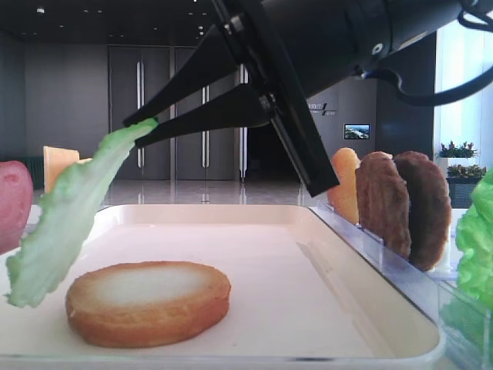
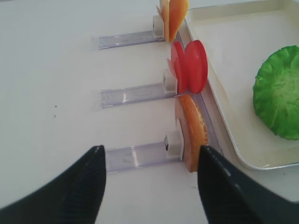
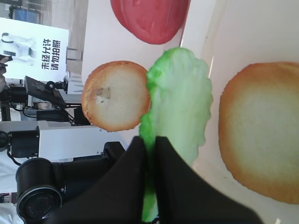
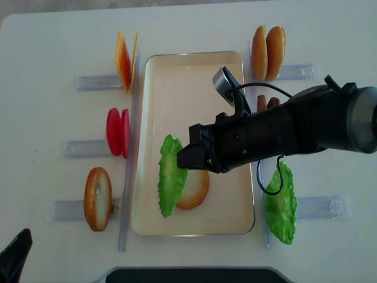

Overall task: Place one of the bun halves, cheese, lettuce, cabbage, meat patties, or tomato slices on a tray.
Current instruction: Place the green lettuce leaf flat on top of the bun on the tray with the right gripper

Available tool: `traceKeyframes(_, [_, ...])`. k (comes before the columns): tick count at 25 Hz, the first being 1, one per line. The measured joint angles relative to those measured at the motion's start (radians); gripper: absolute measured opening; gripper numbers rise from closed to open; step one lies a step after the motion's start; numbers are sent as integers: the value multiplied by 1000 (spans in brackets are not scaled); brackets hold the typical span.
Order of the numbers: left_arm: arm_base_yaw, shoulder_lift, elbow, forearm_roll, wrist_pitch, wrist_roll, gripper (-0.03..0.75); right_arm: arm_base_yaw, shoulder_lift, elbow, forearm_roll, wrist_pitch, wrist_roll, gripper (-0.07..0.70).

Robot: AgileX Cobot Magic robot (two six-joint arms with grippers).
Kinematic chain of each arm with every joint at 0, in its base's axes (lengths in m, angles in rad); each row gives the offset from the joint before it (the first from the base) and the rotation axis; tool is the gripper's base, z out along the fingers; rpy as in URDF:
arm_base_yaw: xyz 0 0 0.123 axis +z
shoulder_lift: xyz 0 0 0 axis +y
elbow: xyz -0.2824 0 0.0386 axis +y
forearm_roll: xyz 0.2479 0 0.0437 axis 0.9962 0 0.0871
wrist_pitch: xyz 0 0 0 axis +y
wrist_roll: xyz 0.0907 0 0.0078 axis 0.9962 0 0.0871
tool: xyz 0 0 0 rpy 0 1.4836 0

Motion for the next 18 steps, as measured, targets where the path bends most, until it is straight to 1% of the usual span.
traceKeyframes(12, [0,0,0,0,0,0,471,0,39,-31,0,20,-3,52])
traceKeyframes(15, [0,0,0,0,0,0,471,0,40,-31,0,33,-3,52])
traceKeyframes(18, [0,0,0,0,0,0,471,-11,41,-31,0,59,-3,52])
